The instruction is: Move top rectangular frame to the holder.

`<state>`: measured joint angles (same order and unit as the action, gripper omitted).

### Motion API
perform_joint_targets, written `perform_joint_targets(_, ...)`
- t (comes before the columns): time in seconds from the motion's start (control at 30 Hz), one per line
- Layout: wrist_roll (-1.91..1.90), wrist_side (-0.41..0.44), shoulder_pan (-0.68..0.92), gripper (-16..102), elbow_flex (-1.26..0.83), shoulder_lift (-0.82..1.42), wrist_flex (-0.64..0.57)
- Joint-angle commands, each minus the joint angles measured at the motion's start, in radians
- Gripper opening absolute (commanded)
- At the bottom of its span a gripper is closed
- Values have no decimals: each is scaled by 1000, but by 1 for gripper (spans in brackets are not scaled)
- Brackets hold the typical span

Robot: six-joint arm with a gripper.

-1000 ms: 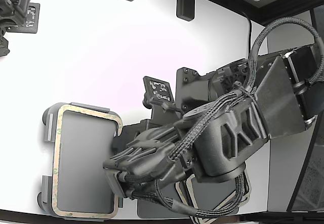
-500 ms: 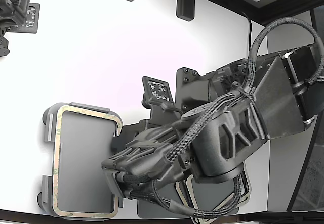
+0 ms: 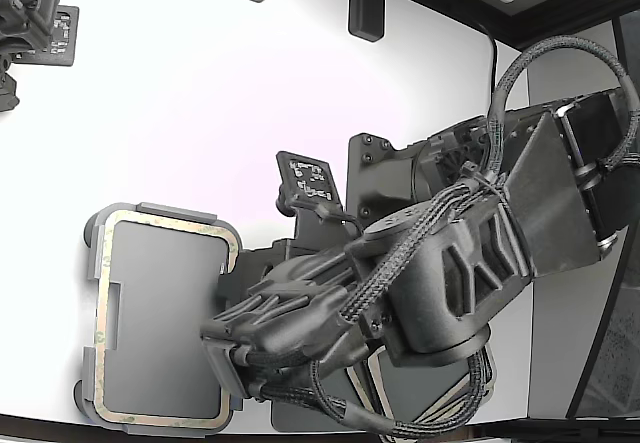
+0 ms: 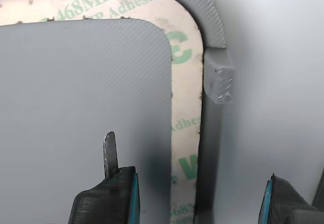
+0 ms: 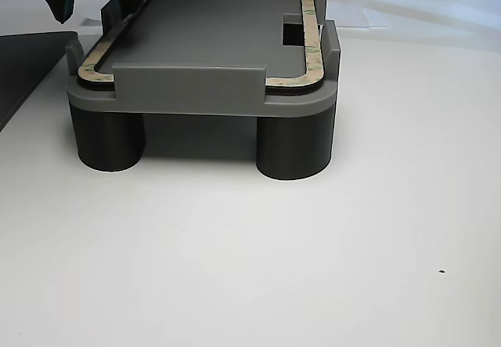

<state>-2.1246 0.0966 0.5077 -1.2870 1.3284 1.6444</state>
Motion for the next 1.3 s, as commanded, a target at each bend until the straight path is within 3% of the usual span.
perform_joint_targets(0.0, 21, 9, -6, 100, 38, 38, 11)
perform_joint_targets(0.13, 107, 46, 2, 100, 64, 72, 11)
perform_joint_targets(0.37, 558, 207, 26, 100, 17, 232, -25)
perform_joint_targets(0.73, 1247, 301, -20, 100, -140, 543, -146)
perform_joint_targets(0.9, 1592, 285, -135, 100, -256, 713, -167)
perform_joint_targets(1.1, 1891, 106, -373, 100, -601, 1005, -402)
perform_joint_targets(1.27, 1987, 48, -449, 100, -795, 1157, -541)
